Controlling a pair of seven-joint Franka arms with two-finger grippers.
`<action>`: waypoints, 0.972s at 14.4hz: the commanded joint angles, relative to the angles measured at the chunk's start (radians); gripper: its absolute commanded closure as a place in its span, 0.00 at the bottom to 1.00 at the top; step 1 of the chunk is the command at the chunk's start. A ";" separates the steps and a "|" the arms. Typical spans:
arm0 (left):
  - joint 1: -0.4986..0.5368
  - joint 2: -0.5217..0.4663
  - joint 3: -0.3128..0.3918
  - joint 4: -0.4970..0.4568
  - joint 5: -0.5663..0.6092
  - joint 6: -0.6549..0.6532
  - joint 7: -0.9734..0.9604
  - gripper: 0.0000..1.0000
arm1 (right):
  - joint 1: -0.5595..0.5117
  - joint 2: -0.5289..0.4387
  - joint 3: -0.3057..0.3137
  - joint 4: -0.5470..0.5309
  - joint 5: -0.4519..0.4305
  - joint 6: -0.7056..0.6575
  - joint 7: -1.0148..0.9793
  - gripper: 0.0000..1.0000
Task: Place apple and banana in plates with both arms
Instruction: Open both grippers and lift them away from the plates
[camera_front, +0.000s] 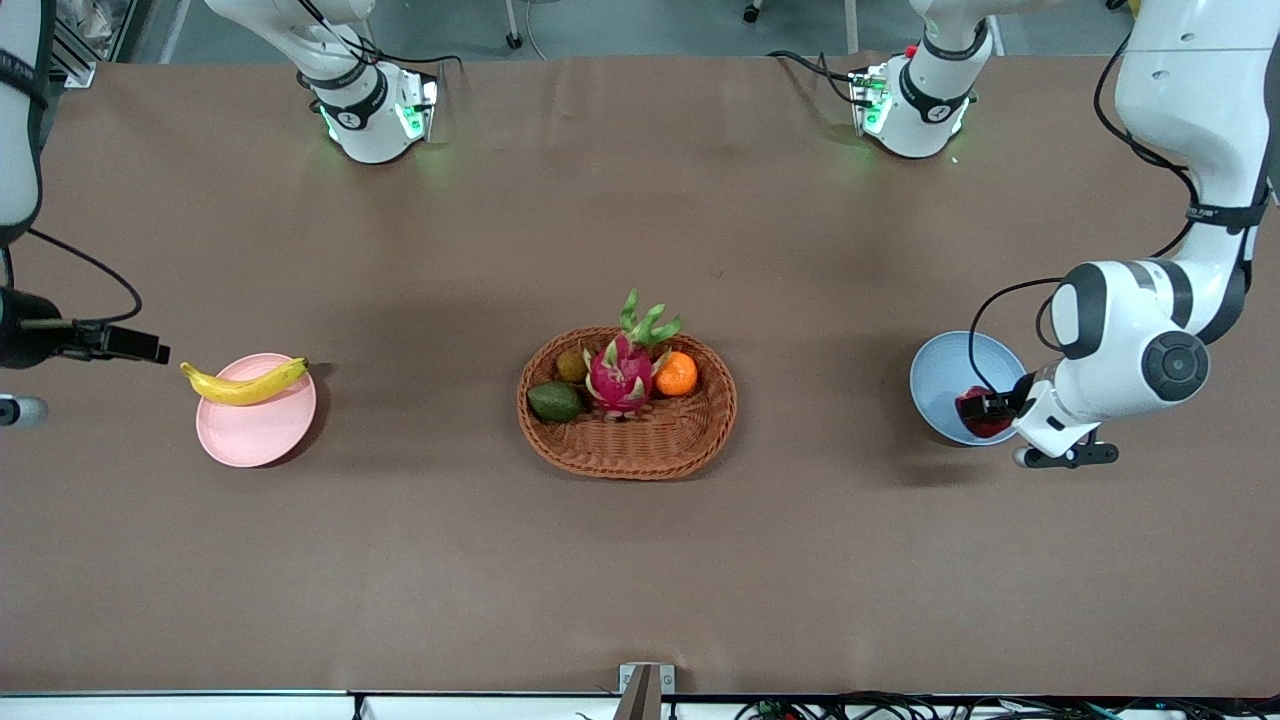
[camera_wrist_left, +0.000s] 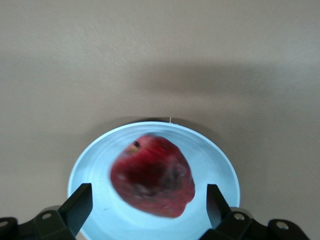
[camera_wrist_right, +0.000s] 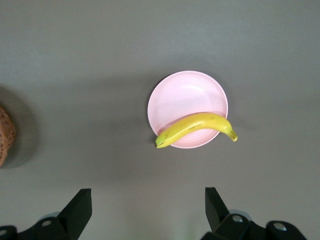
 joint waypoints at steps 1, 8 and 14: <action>0.010 -0.134 -0.005 -0.010 -0.015 -0.088 0.010 0.00 | 0.039 -0.016 -0.002 0.010 -0.024 -0.007 0.043 0.00; 0.005 -0.405 -0.005 -0.003 -0.015 -0.274 0.012 0.00 | 0.070 -0.026 -0.001 0.074 -0.006 -0.068 0.039 0.00; 0.002 -0.446 -0.005 0.206 -0.013 -0.474 -0.007 0.00 | 0.043 -0.149 -0.009 -0.080 -0.016 -0.039 0.006 0.00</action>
